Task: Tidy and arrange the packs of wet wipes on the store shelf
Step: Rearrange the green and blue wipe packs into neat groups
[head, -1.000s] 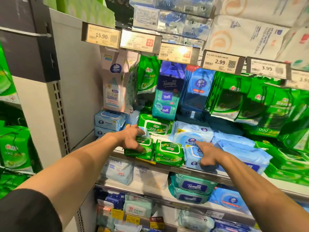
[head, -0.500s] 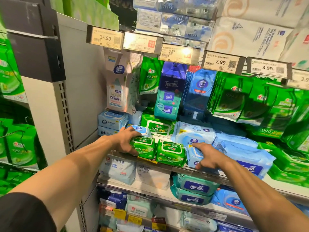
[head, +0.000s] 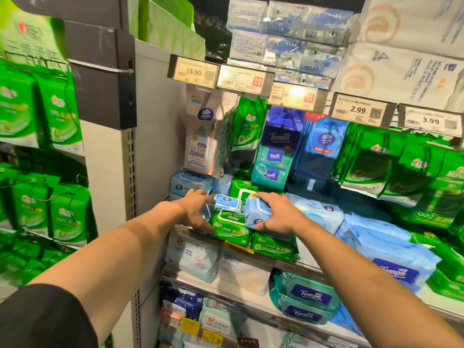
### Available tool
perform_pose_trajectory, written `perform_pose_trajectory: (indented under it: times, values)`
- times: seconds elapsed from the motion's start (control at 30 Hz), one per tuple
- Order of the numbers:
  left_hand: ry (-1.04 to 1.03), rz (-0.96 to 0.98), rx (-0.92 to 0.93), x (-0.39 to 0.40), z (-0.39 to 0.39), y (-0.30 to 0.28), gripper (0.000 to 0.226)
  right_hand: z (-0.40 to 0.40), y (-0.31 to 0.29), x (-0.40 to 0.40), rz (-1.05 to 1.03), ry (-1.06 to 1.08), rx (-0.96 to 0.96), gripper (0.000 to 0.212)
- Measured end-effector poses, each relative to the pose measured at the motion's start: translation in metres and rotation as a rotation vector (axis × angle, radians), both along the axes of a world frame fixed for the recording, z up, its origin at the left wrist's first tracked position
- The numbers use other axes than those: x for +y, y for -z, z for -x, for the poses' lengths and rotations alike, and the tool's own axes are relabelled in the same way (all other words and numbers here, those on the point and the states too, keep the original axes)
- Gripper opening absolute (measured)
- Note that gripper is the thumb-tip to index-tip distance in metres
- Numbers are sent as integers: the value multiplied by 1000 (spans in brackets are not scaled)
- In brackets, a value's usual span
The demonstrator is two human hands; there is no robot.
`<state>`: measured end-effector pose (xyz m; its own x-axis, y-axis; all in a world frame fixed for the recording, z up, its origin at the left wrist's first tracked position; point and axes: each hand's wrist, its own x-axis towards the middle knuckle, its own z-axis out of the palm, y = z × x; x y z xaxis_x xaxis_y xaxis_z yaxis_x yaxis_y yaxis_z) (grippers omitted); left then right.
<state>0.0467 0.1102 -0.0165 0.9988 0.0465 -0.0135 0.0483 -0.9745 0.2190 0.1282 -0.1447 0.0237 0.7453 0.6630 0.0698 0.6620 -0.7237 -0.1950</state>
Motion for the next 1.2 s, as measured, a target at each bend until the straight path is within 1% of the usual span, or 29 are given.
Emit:
perform_pose_trajectory:
  times: [0.2,0.3,0.4,0.57,0.67,0.77,0.9,0.93,1.0,1.07,1.2]
  values:
    - [-20,-46,8,7,10,-10,101,2,-2,61,-70,9,-12,92]
    - [-24,-46,22,11,15,-9,102,1,-1,92,-56,52,-56,89]
    - [-5,-6,-24,12,19,-7,97,0,2,113,-49,92,-120,82]
    - [40,87,-64,21,22,-8,90,-6,4,137,11,110,-95,79]
    - [32,99,-68,26,21,-9,94,-15,8,141,30,129,-87,68]
    - [37,88,-40,26,16,-9,92,-22,8,142,36,148,-103,58]
    - [54,87,-33,23,5,-11,92,-29,11,146,43,109,-32,41]
    - [57,89,-33,24,2,-10,93,-31,14,147,76,89,-23,41]
    - [64,96,-30,23,0,-12,95,-30,21,148,134,85,-23,48]
    - [75,98,-22,23,-2,-12,95,-32,26,146,101,93,-33,55]
    - [86,123,-6,18,-4,-12,90,-34,32,140,44,101,-91,57]
